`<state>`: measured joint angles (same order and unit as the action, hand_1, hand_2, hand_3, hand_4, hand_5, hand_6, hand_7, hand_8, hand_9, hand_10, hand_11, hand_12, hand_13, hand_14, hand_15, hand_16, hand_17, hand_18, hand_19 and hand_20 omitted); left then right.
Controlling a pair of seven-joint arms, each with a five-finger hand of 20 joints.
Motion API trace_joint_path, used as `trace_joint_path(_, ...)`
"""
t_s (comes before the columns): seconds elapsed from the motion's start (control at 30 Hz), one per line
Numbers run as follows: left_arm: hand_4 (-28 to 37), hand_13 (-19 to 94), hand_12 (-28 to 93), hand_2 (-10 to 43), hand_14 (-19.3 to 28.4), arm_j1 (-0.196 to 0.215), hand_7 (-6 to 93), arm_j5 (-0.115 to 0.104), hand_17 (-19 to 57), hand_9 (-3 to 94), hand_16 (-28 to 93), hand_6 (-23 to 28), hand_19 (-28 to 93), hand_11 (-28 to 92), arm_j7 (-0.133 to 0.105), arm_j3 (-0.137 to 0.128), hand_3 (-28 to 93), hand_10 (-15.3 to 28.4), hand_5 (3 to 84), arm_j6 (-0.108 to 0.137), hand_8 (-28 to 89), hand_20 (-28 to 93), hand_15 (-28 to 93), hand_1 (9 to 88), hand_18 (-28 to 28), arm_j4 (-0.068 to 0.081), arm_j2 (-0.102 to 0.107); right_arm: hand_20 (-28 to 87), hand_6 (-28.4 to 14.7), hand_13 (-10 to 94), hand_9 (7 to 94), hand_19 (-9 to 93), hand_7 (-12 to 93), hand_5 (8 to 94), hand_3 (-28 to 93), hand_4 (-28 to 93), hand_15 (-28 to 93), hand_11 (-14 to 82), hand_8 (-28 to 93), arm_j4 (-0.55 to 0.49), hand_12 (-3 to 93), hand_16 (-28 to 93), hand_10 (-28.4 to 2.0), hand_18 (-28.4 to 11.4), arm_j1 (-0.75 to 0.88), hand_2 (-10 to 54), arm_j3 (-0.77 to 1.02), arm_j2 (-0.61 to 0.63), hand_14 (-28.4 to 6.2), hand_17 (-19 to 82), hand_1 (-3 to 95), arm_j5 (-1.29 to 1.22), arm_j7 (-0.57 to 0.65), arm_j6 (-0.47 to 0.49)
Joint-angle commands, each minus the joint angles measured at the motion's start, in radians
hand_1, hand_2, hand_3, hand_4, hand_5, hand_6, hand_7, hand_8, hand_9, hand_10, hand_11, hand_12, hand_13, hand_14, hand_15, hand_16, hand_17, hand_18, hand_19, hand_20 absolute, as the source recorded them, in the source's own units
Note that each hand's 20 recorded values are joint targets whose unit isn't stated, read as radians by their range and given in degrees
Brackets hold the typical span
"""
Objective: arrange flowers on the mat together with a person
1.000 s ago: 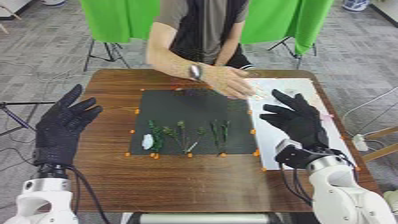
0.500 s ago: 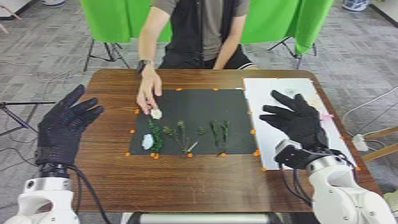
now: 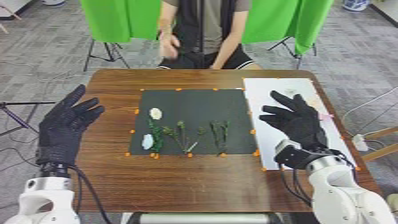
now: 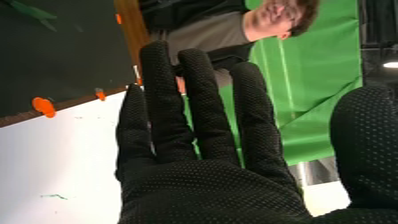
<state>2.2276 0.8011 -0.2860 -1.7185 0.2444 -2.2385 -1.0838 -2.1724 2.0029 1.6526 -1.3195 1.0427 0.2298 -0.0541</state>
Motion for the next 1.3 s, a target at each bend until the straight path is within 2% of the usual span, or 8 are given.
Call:
trace_joint_path(0.03,-27.5,30,12,6.5,26.6,0.008,5.2,-0.003,-4.8,39.3,-6,8.7,57,23,0.001,0.002,76,19.5,38.5,0.010,-6,17,50,21.6,26.5,-0.001,-0.001,21,0.8,43,53.9,41,15,45.8,70,-26,42,17.3,-14,-0.017,14.3,14,-16.0,-17.7,-0.001,9.2,-0.002,0.025,-17.2,5,17.8,0.070,-0.004,-0.067)
trace_joint_path(0.23,-27.5,30,12,6.5,26.5,0.007,5.2,-0.002,-4.8,39.3,-7,8.7,57,23,-0.002,0.004,76,19.6,38.5,0.007,-6,17,50,21.6,26.6,-0.001,0.003,23,1.2,47,55.7,47,16,45.6,71,-26,52,22.8,-14,-0.039,15.4,12,-16.3,-18.0,-0.002,7.8,-0.007,0.054,-16.4,7,19.3,0.206,0.017,-0.161)
trace_joint_path(0.47,-27.5,30,12,6.5,26.5,0.003,5.2,0.001,-4.7,39.2,-7,8.7,58,23,0.002,0.002,77,19.7,38.5,0.005,-6,18,50,21.7,26.7,-0.001,0.003,25,1.4,52,57.9,56,16,45.8,70,-25,60,28.4,-14,-0.052,16.5,11,-16.7,-19.4,-0.018,6.4,-0.044,0.129,-15.1,12,21.9,0.467,0.133,-0.395)
trace_joint_path(0.5,-27.5,30,12,6.5,26.6,0.002,5.3,0.000,-4.7,39.2,-7,8.7,58,23,-0.001,0.003,76,19.7,38.5,0.006,-6,18,50,21.6,26.7,-0.001,0.004,25,1.4,53,58.2,57,16,46.0,70,-26,61,29.1,-14,-0.046,16.5,11,-16.6,-19.4,-0.029,6.4,-0.065,0.157,-14.9,13,22.1,0.500,0.165,-0.467)
trace_joint_path(0.67,-27.5,30,12,6.5,26.6,0.003,5.2,-0.003,-4.6,39.1,-7,8.8,58,23,-0.008,0.007,77,19.9,38.5,0.012,-6,19,50,21.6,26.7,-0.003,0.012,25,1.1,56,61.3,60,17,47.6,68,-25,63,31.9,-14,0.002,16.5,11,-16.4,-19.0,-0.113,5.5,-0.126,0.238,-14.2,15,22.8,0.756,0.374,-0.566)
trace_joint_path(0.97,-27.5,30,12,6.5,26.6,0.001,5.2,-0.006,-4.4,39.1,-7,8.7,58,23,-0.015,0.011,76,19.7,38.4,0.018,-6,20,50,21.7,26.8,-0.005,0.021,23,0.6,60,64.9,63,16,48.6,67,-25,63,32.6,-14,0.144,16.0,10,-16.1,-19.5,-0.251,4.3,-0.254,0.369,-13.8,17,24.4,1.306,0.757,-0.439)
trace_joint_path(1.23,-27.3,30,12,6.5,26.7,0.005,5.3,-0.010,-4.3,39.0,-7,8.7,58,23,-0.021,0.010,76,19.8,38.4,0.024,-6,20,50,21.7,26.9,-0.008,0.024,19,0.4,61,64.3,64,15,45.4,68,-24,61,30.4,-13,0.243,15.9,11,-16.3,-20.0,-0.335,0.4,-0.282,0.394,-13.5,17,27.8,1.385,0.833,-0.086)
trace_joint_path(1.3,-27.3,30,12,6.6,26.6,0.006,5.4,-0.011,-4.3,39.1,-7,8.8,58,23,-0.025,0.008,76,19.8,38.4,0.025,-6,20,50,21.7,26.9,-0.009,0.026,18,-0.1,59,62.5,62,14,43.0,68,-24,60,28.9,-13,0.265,15.6,11,-17.2,-20.6,-0.353,-0.8,-0.294,0.400,-14.3,15,28.6,1.370,0.842,-0.058)
